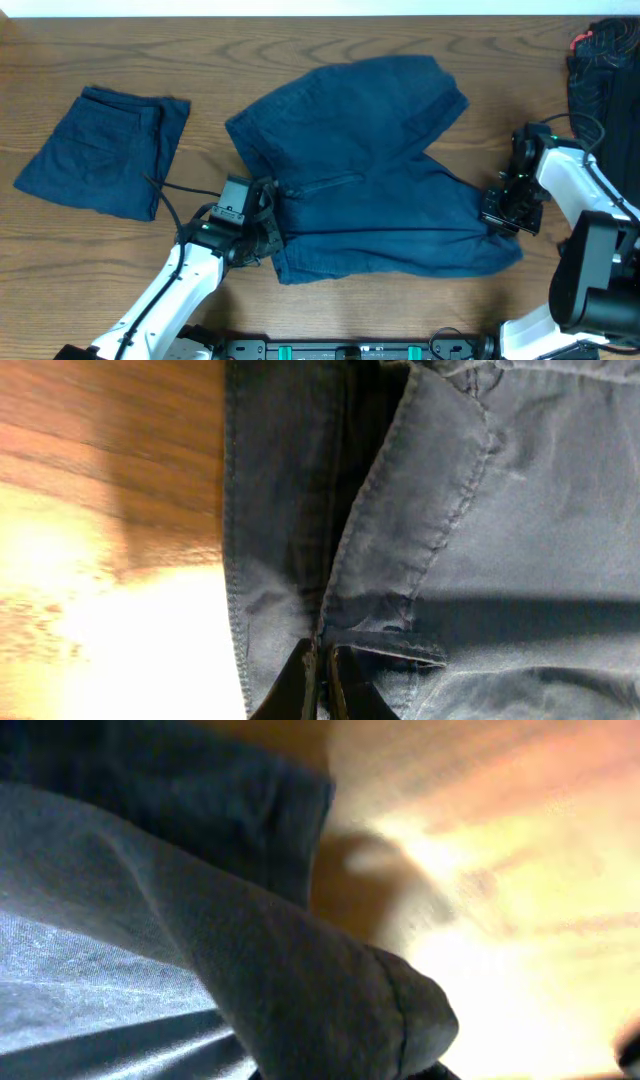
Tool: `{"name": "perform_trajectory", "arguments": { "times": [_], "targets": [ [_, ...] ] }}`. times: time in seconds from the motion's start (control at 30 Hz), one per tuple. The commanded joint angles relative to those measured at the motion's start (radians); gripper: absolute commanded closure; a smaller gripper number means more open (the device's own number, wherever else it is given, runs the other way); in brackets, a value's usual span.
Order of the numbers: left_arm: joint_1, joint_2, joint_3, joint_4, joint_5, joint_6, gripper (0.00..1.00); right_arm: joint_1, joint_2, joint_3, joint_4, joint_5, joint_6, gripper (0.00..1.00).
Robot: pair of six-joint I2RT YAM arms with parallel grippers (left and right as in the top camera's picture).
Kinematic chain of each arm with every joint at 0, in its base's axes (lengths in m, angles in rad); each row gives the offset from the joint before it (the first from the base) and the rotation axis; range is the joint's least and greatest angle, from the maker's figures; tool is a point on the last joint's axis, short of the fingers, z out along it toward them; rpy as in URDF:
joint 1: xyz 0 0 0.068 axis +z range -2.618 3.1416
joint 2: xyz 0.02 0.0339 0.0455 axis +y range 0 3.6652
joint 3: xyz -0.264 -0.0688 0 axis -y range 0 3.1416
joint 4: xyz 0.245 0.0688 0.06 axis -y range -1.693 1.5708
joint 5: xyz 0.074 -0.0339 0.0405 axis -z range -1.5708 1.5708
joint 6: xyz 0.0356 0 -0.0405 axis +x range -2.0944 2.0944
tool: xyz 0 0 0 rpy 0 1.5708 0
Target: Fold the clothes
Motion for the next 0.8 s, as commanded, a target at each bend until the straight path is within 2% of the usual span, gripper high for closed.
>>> {"name": "perform_trajectory", "arguments": {
  "times": [0.0,0.2,0.37,0.4,0.47,0.57,0.6,0.67,0.73,0.77],
  "targets": [
    [-0.013,0.006,0.003,-0.029,-0.035,0.022,0.94,-0.017,-0.021,-0.001,-0.025,0.111,0.031,0.99],
    [-0.010,-0.008,0.013,-0.173,-0.086,0.032,0.94,0.008,-0.025,-0.001,-0.040,0.040,-0.015,0.99],
    [-0.006,-0.053,0.042,-0.176,-0.089,0.059,0.94,0.007,-0.027,-0.001,-0.006,0.044,-0.015,0.99],
    [-0.006,-0.062,0.045,-0.175,-0.090,0.060,0.91,0.004,-0.027,-0.001,0.011,0.045,-0.015,0.99],
    [-0.006,-0.072,0.048,-0.176,-0.089,0.059,0.60,0.003,-0.027,-0.001,0.041,0.040,-0.015,0.98],
    [-0.006,-0.074,0.048,-0.200,-0.035,0.058,0.57,0.003,-0.027,-0.001,0.042,0.034,-0.016,0.98],
    [-0.006,-0.074,0.048,-0.217,0.013,0.059,0.53,0.003,-0.027,-0.001,0.039,0.034,-0.021,0.97],
    [-0.006,-0.074,0.048,-0.248,0.100,0.058,0.50,0.003,-0.027,-0.001,0.036,0.035,-0.023,0.91],
    [-0.007,-0.074,0.048,-0.277,0.172,0.058,0.49,0.003,-0.027,-0.001,0.039,0.034,-0.023,0.65],
    [-0.007,-0.074,0.047,-0.289,0.195,0.058,0.48,0.003,-0.027,-0.001,0.041,0.034,-0.023,0.61]
  ]
}}
